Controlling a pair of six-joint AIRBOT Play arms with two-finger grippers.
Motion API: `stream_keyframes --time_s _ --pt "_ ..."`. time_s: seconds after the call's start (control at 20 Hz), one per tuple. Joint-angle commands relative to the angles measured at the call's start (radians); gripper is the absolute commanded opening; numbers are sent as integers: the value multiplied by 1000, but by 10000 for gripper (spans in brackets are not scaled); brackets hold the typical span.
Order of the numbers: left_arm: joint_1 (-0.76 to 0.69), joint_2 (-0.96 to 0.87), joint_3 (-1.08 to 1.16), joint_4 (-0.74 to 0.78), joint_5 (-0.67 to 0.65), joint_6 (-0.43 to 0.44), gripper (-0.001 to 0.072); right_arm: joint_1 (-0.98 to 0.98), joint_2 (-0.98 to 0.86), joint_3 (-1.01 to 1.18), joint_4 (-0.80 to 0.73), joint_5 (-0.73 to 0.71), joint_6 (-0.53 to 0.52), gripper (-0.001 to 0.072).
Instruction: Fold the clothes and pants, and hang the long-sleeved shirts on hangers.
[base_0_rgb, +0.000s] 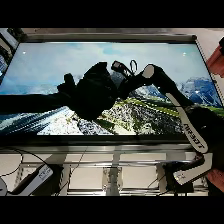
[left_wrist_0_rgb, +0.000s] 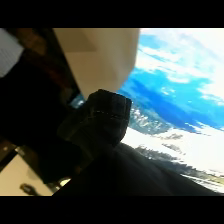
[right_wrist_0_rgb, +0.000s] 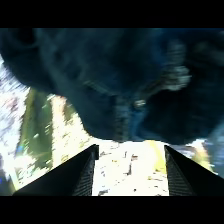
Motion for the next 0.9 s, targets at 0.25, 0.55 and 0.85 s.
stream_keyframes --time_s 0.25,0.55,0.85 --pt "28 16 0 438 3 -182 23 -1 -111 0 63 -139 -65 476" --pt "27 53 0 481 62 -322 22 9 -147 0 197 -53 -129 476" --pt "27 68 0 448 91 -318 22 -6 -232 152 315 -138 -159 474"
